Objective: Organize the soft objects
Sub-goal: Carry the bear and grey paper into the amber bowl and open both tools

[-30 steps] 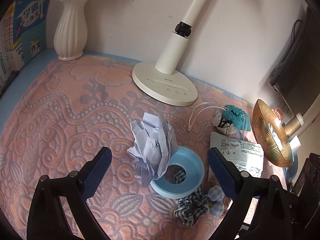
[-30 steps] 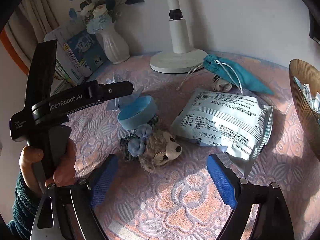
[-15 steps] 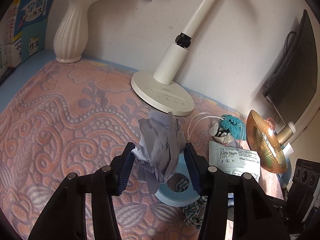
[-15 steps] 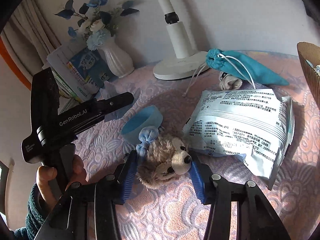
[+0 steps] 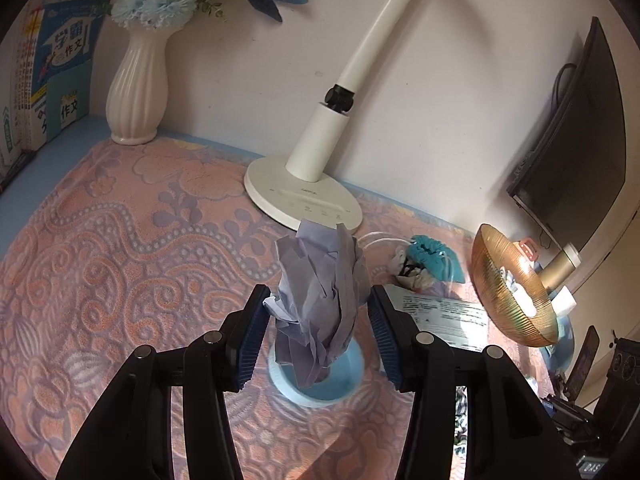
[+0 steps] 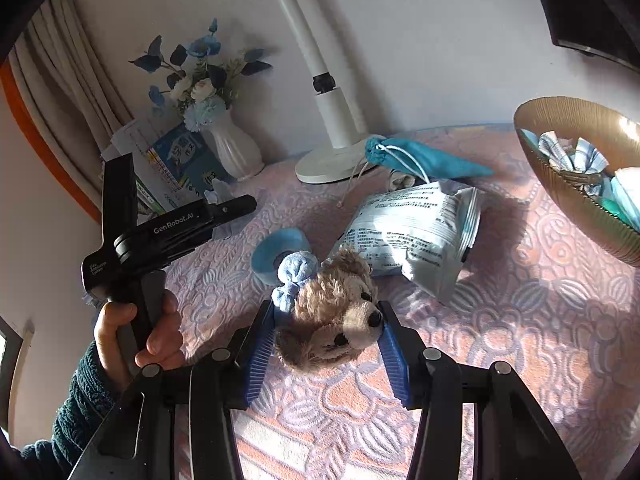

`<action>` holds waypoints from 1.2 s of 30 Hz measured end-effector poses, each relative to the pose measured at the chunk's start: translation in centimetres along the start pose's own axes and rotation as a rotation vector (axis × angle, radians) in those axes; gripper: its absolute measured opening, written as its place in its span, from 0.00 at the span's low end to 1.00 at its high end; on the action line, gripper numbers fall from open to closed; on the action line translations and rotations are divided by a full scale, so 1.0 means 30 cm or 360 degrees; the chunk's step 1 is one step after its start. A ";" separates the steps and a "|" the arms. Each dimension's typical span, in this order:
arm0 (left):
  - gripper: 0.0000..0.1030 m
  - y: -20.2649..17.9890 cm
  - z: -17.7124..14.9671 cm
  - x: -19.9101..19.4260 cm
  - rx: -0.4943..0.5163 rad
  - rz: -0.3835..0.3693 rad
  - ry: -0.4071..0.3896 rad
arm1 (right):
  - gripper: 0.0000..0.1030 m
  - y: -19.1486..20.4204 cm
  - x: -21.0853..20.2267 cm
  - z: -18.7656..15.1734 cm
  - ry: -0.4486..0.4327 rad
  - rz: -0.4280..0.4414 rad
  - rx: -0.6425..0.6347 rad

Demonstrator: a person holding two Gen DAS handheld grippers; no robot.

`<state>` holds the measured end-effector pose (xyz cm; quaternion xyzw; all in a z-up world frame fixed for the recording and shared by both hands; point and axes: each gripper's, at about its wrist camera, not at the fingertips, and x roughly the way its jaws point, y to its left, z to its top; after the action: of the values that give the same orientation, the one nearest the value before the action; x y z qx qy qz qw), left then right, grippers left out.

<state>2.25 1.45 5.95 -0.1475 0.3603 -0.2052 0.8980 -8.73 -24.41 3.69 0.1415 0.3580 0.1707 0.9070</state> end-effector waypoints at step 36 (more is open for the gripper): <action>0.89 -1.040 0.125 0.170 0.0770 -0.0323 0.0021 | 0.73 -0.599 -0.558 0.418 -0.0492 -0.0721 0.0496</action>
<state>0.08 -27.75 18.44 0.0375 0.2898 -0.3754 0.8796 -7.72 -49.17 15.76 0.2198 0.2603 -0.1162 0.9330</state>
